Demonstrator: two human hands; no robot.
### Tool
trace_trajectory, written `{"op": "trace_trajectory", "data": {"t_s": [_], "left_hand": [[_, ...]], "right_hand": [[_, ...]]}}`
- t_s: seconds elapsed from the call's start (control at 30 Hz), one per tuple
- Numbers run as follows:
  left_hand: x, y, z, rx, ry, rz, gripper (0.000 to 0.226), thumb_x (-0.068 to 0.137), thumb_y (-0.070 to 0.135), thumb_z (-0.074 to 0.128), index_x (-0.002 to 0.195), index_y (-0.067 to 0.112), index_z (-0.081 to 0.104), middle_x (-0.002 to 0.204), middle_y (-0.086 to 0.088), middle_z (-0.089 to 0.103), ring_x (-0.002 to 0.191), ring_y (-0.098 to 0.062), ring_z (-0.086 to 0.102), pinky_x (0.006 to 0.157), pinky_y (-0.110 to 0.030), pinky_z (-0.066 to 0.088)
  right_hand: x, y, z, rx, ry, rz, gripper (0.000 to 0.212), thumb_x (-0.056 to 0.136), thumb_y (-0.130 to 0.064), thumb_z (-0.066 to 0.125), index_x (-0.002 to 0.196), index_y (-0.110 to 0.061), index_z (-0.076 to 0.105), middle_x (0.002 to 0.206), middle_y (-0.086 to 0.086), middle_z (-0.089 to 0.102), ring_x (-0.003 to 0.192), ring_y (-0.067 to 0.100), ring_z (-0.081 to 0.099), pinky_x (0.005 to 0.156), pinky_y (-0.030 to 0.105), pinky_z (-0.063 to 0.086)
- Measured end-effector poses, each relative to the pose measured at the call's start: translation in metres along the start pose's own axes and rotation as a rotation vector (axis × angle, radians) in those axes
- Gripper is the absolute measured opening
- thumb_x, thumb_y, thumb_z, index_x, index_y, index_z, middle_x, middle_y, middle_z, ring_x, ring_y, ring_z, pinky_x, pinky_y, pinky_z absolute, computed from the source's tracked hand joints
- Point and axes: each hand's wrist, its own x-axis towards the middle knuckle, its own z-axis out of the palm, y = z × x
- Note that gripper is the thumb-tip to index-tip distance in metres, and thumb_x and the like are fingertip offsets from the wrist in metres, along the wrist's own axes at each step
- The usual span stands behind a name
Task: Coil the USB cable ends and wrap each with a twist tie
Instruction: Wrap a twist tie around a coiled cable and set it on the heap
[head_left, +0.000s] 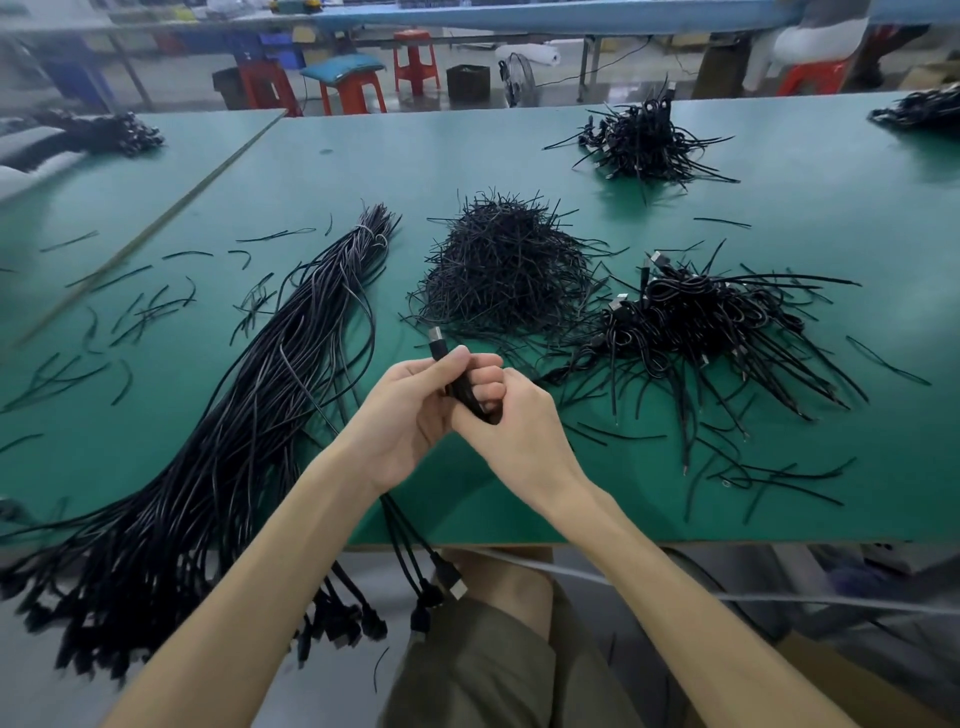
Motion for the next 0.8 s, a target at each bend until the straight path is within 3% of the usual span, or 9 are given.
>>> {"op": "trace_trajectory", "data": {"t_s": [0.03, 0.13, 0.3, 0.37, 0.47, 0.6, 0.8], "left_hand": [[0.0, 0.0, 0.0, 0.011, -0.004, -0.004, 0.03, 0.103, 0.023, 0.057, 0.109, 0.0, 0.076, 0.096, -0.01, 0.073, 0.081, -0.018, 0.071, 0.08, -0.029, 0.06], [-0.002, 0.002, 0.002, 0.053, -0.016, -0.016, 0.029, 0.101, 0.024, 0.06, 0.109, 0.001, 0.076, 0.094, -0.009, 0.074, 0.08, -0.017, 0.071, 0.08, -0.028, 0.06], [-0.005, 0.005, 0.003, 0.069, -0.035, 0.009, 0.026, 0.1, 0.023, 0.06, 0.106, 0.003, 0.077, 0.093, -0.01, 0.074, 0.082, -0.018, 0.072, 0.08, -0.028, 0.06], [-0.008, 0.004, 0.003, 0.081, -0.074, 0.043, 0.026, 0.101, 0.022, 0.058, 0.1, 0.004, 0.077, 0.094, -0.013, 0.074, 0.086, -0.022, 0.073, 0.081, -0.029, 0.059], [-0.01, 0.002, 0.003, 0.118, -0.128, 0.082, 0.025, 0.099, 0.025, 0.058, 0.091, 0.01, 0.077, 0.091, -0.01, 0.075, 0.09, -0.023, 0.073, 0.084, -0.029, 0.058], [-0.01, 0.002, 0.002, 0.132, -0.127, 0.132, 0.02, 0.093, 0.028, 0.064, 0.092, 0.013, 0.077, 0.089, -0.008, 0.075, 0.092, -0.023, 0.073, 0.085, -0.031, 0.058], [-0.009, -0.003, 0.008, 0.106, -0.134, 0.184, 0.022, 0.101, 0.019, 0.049, 0.093, 0.004, 0.063, 0.081, -0.007, 0.065, 0.085, -0.024, 0.07, 0.084, -0.034, 0.057]], "right_hand": [[0.0, 0.002, 0.0, -0.007, 0.011, -0.009, 0.008, 0.087, -0.029, 0.069, 0.087, -0.028, 0.061, 0.091, 0.0, 0.063, 0.082, 0.009, 0.06, 0.069, 0.019, 0.048], [-0.001, 0.008, -0.001, -0.041, 0.02, -0.027, 0.019, 0.087, -0.034, 0.064, 0.095, -0.017, 0.065, 0.091, -0.003, 0.061, 0.083, 0.008, 0.061, 0.072, 0.021, 0.05], [-0.002, 0.007, -0.003, -0.014, 0.058, -0.119, 0.009, 0.087, -0.023, 0.068, 0.094, -0.021, 0.063, 0.086, -0.007, 0.057, 0.083, 0.003, 0.057, 0.072, 0.009, 0.043], [-0.004, 0.006, -0.006, 0.027, 0.089, -0.175, 0.017, 0.086, -0.018, 0.07, 0.1, -0.025, 0.065, 0.085, -0.01, 0.055, 0.083, 0.0, 0.057, 0.074, 0.007, 0.04], [-0.005, 0.005, -0.01, 0.042, 0.089, -0.228, 0.027, 0.086, -0.015, 0.072, 0.112, -0.018, 0.07, 0.089, -0.012, 0.057, 0.085, 0.001, 0.058, 0.078, 0.008, 0.041], [-0.007, 0.004, -0.01, 0.071, 0.13, -0.293, 0.031, 0.086, -0.013, 0.071, 0.116, -0.016, 0.07, 0.095, -0.006, 0.061, 0.09, 0.01, 0.061, 0.079, 0.017, 0.05], [-0.006, 0.005, -0.011, 0.105, 0.184, -0.265, 0.036, 0.084, -0.011, 0.073, 0.119, -0.012, 0.067, 0.101, -0.002, 0.06, 0.095, 0.017, 0.063, 0.08, 0.041, 0.057]]}}
